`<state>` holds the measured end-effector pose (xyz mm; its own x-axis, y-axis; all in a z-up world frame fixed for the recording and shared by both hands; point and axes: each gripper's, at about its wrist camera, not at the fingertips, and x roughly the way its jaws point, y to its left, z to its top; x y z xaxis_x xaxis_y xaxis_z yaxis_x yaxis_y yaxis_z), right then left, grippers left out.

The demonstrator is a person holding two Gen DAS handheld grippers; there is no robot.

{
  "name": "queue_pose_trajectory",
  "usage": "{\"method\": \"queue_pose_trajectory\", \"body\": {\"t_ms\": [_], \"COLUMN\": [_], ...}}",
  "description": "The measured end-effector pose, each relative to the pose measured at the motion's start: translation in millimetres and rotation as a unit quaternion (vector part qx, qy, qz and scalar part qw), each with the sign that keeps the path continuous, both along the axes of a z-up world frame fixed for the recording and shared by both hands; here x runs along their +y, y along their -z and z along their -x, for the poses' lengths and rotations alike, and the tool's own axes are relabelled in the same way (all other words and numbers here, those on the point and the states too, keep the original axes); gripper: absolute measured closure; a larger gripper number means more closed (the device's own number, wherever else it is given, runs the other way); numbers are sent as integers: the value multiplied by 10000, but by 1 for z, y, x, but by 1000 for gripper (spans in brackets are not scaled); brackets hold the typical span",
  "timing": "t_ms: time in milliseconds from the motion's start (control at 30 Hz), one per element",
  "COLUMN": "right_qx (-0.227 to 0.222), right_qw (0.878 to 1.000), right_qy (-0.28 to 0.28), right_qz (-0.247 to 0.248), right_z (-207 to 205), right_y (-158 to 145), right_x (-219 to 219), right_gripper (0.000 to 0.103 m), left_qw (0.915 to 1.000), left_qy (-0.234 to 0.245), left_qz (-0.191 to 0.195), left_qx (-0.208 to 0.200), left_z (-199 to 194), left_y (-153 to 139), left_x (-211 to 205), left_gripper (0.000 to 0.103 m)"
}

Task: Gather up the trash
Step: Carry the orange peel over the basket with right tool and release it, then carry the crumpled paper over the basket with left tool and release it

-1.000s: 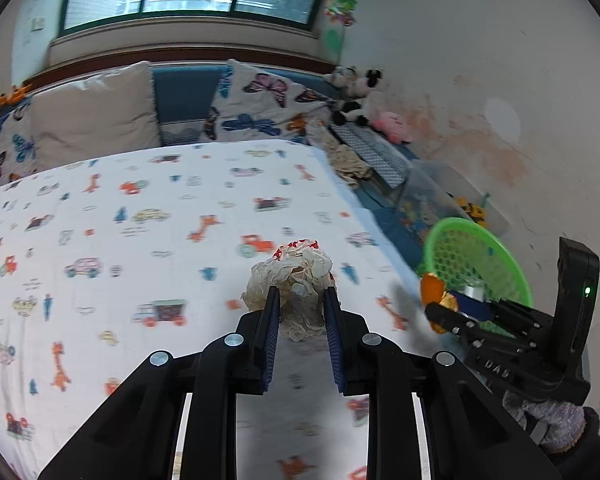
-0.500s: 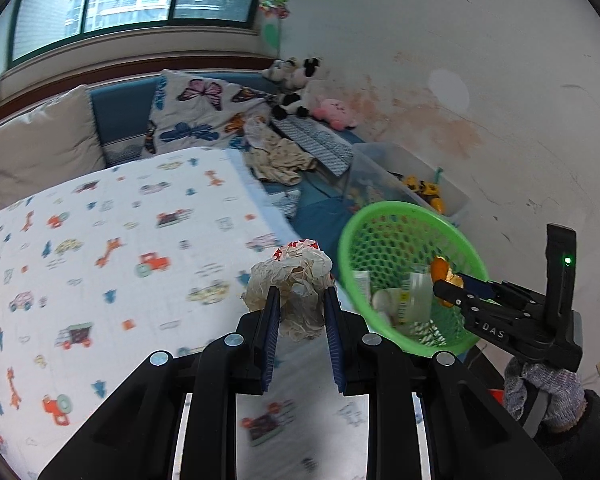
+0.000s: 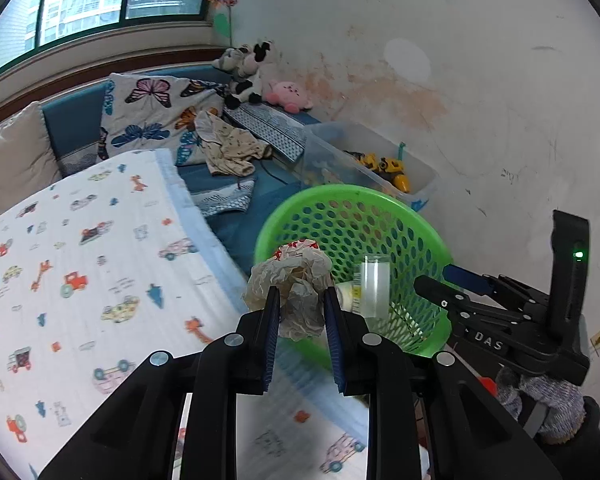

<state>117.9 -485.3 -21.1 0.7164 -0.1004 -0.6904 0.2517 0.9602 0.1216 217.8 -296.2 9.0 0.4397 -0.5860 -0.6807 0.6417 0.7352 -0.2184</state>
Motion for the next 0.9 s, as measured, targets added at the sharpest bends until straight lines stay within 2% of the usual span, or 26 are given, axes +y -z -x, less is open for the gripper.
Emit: {"method": "queue_pose_trajectory", "body": {"t_ms": [400, 667, 900], "right_qx": [-114, -100, -110], "right_qw": [9999, 9999, 9999], "right_qy": [82, 75, 77], "right_qz": [-36, -74, -87], "right_z": [20, 25, 28], "right_y": [-5, -2, -1], "right_x": [-11, -14, -14], "right_gripper": [42, 41, 41], "left_qw": [9993, 9988, 9986], "left_qy": [245, 198, 190], "left_qz": [-263, -397, -442], "left_qx": [133, 191, 227], "left_z": [4, 0, 2], "left_y": [21, 33, 40], "left_x": [-48, -59, -58], "left_gripper": [79, 65, 59]}}
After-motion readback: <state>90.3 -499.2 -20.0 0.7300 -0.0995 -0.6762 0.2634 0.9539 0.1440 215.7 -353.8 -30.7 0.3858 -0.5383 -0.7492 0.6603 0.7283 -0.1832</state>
